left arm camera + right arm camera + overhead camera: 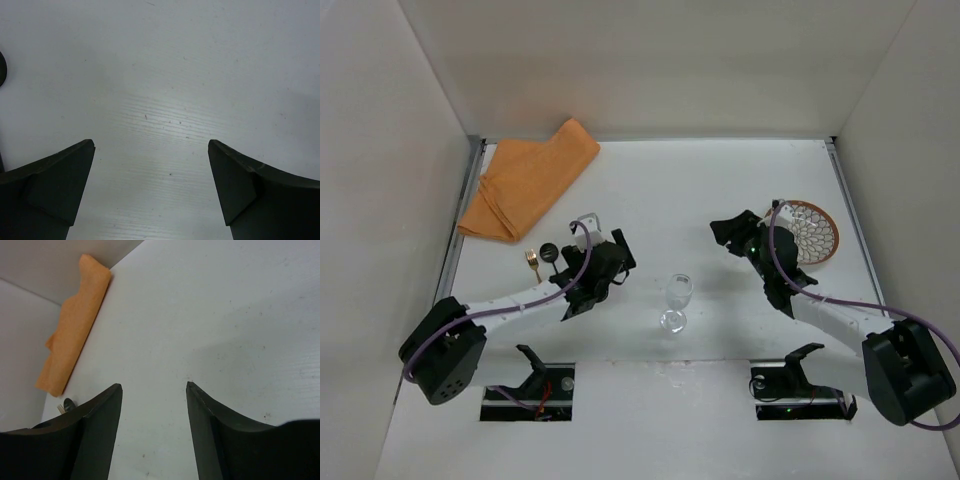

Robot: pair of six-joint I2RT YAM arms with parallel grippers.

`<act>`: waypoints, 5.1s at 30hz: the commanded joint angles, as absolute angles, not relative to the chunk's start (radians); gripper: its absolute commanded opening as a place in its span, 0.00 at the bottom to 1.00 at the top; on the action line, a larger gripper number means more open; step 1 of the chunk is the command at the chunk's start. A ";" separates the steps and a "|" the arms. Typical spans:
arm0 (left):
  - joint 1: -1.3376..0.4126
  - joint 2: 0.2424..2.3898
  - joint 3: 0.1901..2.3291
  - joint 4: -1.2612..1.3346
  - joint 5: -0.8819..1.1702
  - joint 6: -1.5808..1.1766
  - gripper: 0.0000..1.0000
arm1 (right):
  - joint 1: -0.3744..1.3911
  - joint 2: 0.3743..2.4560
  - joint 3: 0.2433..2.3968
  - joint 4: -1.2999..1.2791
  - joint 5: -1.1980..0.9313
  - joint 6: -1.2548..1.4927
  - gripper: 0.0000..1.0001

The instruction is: Set the dinner table for one person

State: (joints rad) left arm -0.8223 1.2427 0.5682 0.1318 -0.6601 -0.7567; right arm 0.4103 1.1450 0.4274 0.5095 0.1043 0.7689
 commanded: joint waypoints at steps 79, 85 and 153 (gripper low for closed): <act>-0.370 2.227 1.658 0.261 0.014 -0.572 0.08 | 0.432 1.216 0.463 0.571 0.080 0.746 0.48; -0.507 2.189 1.533 0.391 0.066 -0.531 0.08 | 0.415 1.169 0.436 0.581 0.101 0.755 0.51; -0.147 2.238 1.468 0.293 0.243 -0.630 0.05 | 0.329 1.487 0.549 0.715 0.135 1.014 0.15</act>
State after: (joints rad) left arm -0.1593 2.2246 1.4570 0.3164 0.1867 -0.5575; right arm 0.3367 1.5814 0.5800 0.6632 0.0853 1.0454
